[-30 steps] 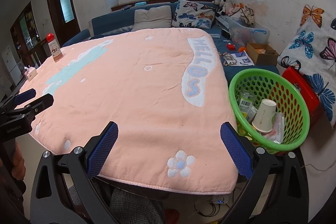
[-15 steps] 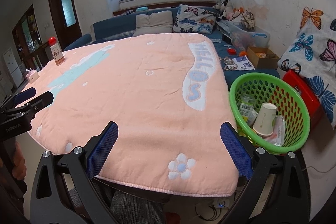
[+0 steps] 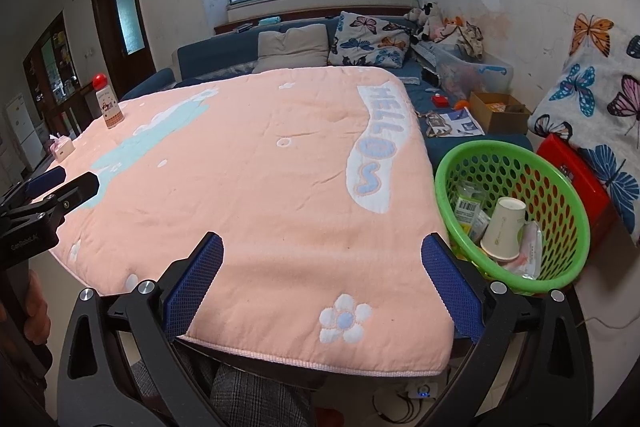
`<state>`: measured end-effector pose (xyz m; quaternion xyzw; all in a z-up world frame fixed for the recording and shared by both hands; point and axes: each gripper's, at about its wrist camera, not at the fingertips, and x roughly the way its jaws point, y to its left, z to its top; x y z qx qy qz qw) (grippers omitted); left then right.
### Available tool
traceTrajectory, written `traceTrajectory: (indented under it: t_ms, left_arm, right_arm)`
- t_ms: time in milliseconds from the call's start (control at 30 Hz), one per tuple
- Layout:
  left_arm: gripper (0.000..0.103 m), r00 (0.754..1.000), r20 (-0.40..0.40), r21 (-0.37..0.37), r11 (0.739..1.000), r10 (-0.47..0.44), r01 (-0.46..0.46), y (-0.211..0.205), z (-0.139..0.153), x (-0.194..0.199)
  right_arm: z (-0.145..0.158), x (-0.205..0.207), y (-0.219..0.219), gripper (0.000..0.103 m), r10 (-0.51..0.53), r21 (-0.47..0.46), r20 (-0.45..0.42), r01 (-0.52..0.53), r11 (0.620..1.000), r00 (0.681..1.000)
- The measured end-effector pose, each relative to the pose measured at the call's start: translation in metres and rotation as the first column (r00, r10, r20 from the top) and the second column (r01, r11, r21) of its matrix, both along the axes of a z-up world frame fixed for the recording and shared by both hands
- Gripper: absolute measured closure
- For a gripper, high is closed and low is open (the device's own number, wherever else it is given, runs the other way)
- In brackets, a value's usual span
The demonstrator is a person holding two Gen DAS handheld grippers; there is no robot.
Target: Collect trash
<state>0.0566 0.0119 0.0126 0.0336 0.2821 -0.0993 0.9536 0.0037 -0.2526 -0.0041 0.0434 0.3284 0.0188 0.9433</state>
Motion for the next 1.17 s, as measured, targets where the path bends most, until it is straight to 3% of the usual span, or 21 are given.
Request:
traceTrajectory:
  t_ms: [800,1167]
  left_arm:
    - [0.007,0.999,0.039,0.01,1.0,-0.001,0.001,-0.004,0.0017,-0.0069]
    - [0.007,1.0,0.014,-0.009,1.0,0.004,-0.003,-0.0004,-0.0009,-0.0027]
  right_arm:
    - [0.0003,-0.0019,-0.0002,0.005,-0.004,-0.001,0.008,0.004,1.0,1.0]
    - [0.0012,-0.0008,0.003,0.005,-0.001,0.002,0.006,0.001,1.0,1.0]
